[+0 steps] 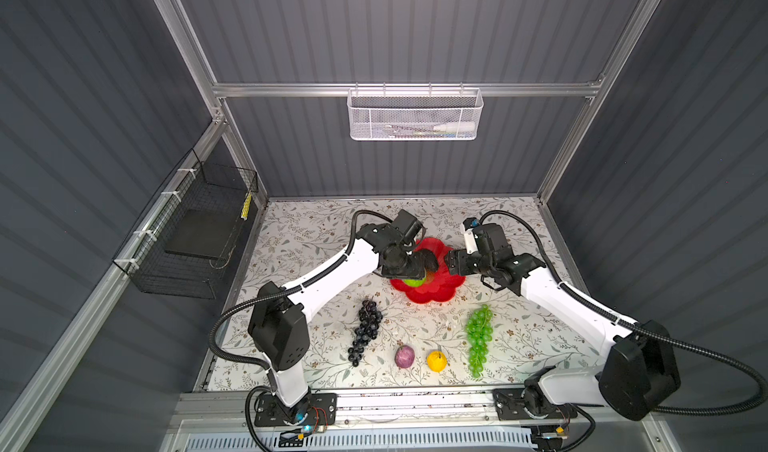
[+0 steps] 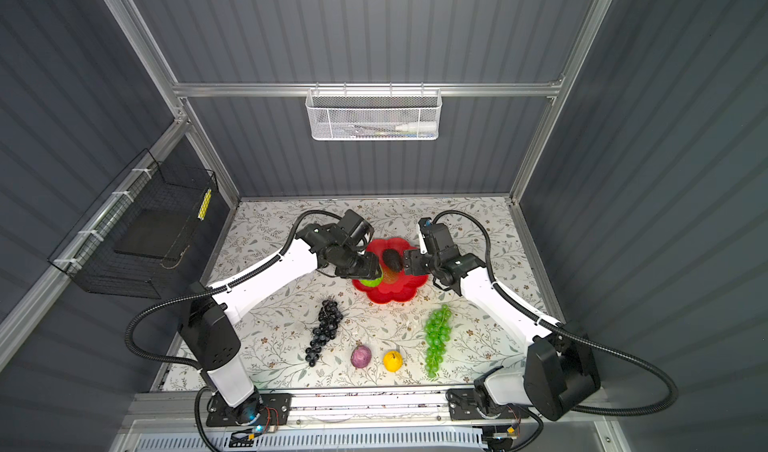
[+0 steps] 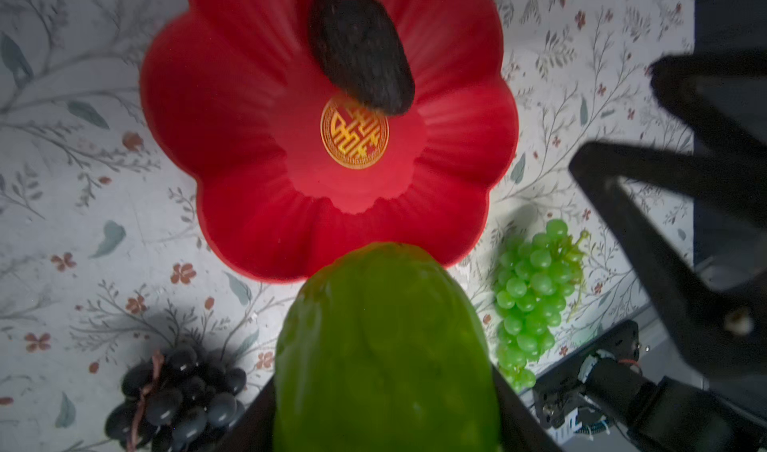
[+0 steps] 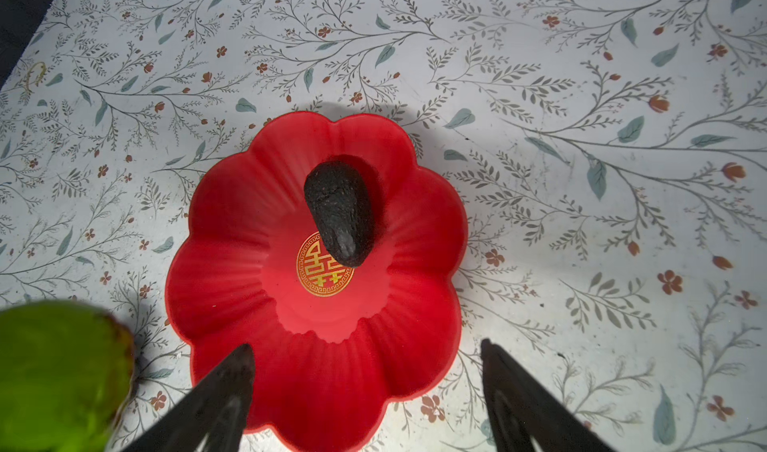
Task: Place and organize the fake fruits in the fruit bowl
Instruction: 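Carry the green fruit with the left gripper into the bowl beside the avocado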
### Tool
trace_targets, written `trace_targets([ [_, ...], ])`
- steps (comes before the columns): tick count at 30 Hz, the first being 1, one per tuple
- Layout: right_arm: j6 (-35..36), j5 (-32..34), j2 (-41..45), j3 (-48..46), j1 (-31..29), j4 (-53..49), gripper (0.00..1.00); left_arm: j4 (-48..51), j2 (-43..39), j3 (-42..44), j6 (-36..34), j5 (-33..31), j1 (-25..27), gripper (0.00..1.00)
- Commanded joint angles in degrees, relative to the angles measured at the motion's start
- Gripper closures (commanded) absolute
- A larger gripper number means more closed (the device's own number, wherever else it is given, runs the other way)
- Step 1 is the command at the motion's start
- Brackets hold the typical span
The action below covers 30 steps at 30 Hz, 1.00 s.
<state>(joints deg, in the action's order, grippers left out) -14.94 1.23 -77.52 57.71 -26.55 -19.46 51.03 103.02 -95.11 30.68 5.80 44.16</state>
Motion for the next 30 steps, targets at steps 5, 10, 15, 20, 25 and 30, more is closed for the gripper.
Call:
trace_targets([
  [5, 1.35, -1.54, 1.01, 3.01, 0.15, -2.51, 0.15, 2.03, 12.22, -9.29, -4.59, -3.92, -3.98, 0.50],
  [10, 2.50, -1.42, 0.71, 4.44, 0.18, -5.36, 0.15, 2.39, 20.87, -16.85, -5.98, -5.21, -4.78, 0.50],
  [15, 4.37, -0.67, 0.39, 5.74, 0.23, -7.08, 0.14, 2.31, 26.69, -22.38, -5.98, -5.48, -5.05, 0.50],
  [20, 5.45, -1.00, 0.00, 5.77, 0.23, -7.73, 0.14, 1.85, 30.16, -24.18, -4.69, -6.39, -5.16, 0.49],
  [25, 5.52, -1.85, -0.10, 4.87, 0.19, -7.53, 0.14, -0.25, 31.17, -22.91, -3.88, -6.86, -5.14, 0.48],
  [30, 5.30, -2.38, -0.35, 4.51, 0.19, -7.54, 0.14, -1.73, 31.67, -22.84, -3.18, -5.81, -5.14, 0.46],
])
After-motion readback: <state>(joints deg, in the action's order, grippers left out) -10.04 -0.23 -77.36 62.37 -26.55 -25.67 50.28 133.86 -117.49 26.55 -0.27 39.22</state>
